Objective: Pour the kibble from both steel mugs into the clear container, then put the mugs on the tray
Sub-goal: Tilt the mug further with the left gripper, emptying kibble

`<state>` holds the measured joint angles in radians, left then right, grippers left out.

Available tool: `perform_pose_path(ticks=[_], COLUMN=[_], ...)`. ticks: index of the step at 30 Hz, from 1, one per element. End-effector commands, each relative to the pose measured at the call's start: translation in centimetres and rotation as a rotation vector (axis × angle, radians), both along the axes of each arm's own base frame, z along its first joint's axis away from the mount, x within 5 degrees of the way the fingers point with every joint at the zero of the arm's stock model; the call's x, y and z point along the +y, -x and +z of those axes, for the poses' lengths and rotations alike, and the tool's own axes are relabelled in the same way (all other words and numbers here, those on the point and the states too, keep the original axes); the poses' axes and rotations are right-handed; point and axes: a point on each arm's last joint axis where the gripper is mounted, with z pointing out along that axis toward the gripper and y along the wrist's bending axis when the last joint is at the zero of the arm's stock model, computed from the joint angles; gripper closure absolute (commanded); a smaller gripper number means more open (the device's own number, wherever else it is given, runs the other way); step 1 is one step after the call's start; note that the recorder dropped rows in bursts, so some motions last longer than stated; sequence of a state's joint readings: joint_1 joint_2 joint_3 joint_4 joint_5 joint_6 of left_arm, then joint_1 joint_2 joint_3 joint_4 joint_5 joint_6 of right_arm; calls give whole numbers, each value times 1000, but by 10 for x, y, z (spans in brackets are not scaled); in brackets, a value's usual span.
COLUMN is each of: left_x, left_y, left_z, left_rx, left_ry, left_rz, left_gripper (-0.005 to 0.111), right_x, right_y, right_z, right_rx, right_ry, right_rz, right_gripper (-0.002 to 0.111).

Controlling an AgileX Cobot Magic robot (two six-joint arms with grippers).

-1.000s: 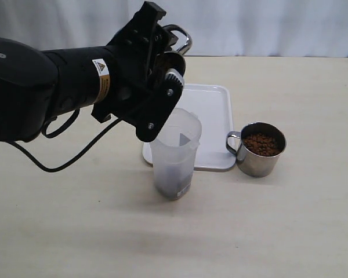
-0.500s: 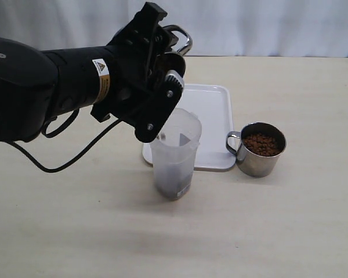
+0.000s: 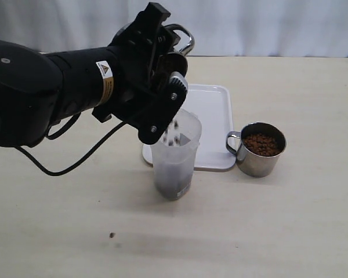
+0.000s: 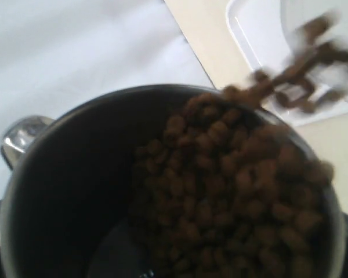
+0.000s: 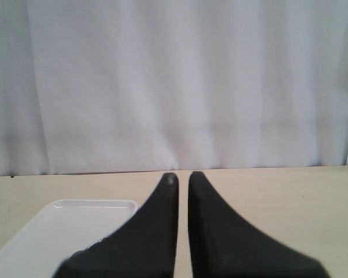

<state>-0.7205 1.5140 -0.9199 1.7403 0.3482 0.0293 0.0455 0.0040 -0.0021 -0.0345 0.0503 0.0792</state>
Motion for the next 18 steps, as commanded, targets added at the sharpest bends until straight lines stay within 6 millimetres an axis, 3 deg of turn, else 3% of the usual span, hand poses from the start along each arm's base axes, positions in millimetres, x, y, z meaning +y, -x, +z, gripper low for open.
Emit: perform_pose_path(ticks=[1, 18], left_x=[0, -1], left_y=[-1, -1], left_z=[6, 6], left_rx=[-21, -28], left_ry=[6, -20], left_rz=[8, -8], left_gripper=[107, 107], right_x=[0, 0], right_y=[0, 0], right_z=[1, 1], right_rx=[-14, -14], right_ry=[3, 3], right_rz=[4, 4], right_gripper=[103, 103])
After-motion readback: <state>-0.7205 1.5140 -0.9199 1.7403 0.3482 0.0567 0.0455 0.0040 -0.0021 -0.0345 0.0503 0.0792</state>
